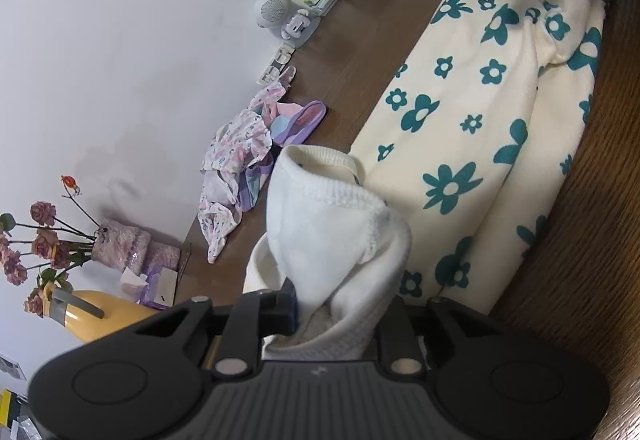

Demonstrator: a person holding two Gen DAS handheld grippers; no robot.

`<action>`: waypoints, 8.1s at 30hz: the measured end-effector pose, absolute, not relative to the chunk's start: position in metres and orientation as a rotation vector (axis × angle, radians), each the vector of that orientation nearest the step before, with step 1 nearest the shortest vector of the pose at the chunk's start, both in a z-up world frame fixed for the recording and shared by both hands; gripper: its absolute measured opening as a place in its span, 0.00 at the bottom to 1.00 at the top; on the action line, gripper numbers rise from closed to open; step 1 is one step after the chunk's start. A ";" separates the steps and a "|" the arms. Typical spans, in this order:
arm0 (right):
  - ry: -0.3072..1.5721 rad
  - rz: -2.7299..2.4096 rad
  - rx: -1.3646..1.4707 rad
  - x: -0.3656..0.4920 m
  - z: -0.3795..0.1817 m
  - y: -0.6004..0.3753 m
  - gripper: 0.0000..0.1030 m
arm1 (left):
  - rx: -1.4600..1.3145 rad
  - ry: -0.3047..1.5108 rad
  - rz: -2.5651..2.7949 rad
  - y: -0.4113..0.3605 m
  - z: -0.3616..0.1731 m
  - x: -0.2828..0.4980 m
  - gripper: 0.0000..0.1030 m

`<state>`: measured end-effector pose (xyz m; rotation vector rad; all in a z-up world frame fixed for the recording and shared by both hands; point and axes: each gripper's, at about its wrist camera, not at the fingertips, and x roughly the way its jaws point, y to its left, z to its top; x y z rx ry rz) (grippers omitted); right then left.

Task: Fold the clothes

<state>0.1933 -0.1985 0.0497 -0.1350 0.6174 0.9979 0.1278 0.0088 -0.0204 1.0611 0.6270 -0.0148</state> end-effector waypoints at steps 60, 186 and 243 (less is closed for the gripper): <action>0.735 1.402 -0.525 0.251 0.067 0.043 0.56 | 0.453 0.833 -0.773 0.197 0.057 0.156 0.50; 0.296 0.617 -0.644 0.082 0.001 0.058 0.19 | -0.703 0.670 -0.141 0.187 0.027 0.132 0.58; 0.694 1.100 -0.407 0.213 0.035 -0.211 0.69 | 0.854 0.455 -0.049 -0.092 0.024 0.125 0.22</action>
